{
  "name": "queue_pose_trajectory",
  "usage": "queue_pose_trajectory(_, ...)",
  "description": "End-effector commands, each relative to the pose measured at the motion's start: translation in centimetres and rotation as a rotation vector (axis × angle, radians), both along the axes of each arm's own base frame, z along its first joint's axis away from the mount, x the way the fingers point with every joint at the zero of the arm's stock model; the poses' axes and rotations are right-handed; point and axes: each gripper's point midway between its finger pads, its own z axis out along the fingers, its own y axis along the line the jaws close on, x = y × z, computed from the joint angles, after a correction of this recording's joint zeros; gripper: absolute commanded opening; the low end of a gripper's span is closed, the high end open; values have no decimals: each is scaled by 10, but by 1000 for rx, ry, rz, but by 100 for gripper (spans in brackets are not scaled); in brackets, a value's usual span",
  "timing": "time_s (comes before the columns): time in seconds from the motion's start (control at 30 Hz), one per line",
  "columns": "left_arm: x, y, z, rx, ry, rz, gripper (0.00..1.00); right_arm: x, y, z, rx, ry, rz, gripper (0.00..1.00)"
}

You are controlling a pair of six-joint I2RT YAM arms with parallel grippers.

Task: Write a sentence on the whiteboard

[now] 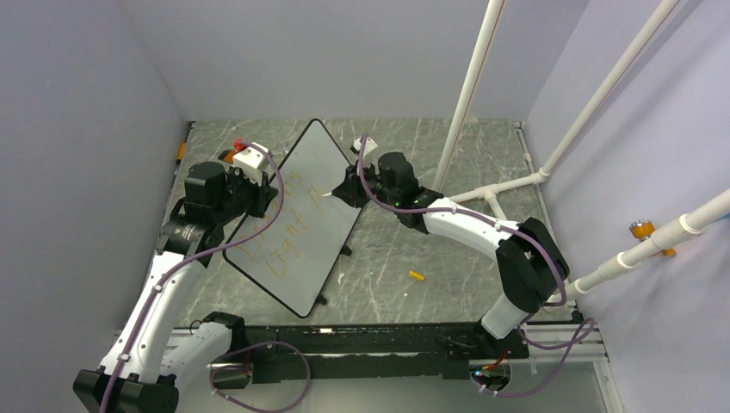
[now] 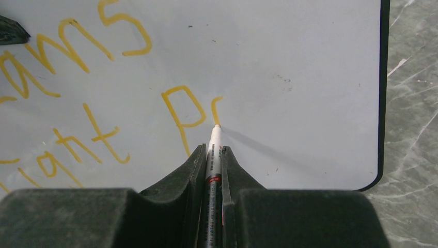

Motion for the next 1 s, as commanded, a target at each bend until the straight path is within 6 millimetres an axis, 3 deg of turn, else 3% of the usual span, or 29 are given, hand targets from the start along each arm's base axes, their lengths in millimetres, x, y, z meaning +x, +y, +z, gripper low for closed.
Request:
queue_pose_trajectory(0.0,-27,-4,-49,90,169,-98,0,-1,0,9,13,-27,-2,0)
queue_pose_trajectory(0.53,-28,-5,-49,88,170,-102,0,24,6,33,2,-77,-60,0)
queue_pose_trajectory(0.97,-27,-4,-49,89,169,-99,0,23,14,49,42,-84,-37,0)
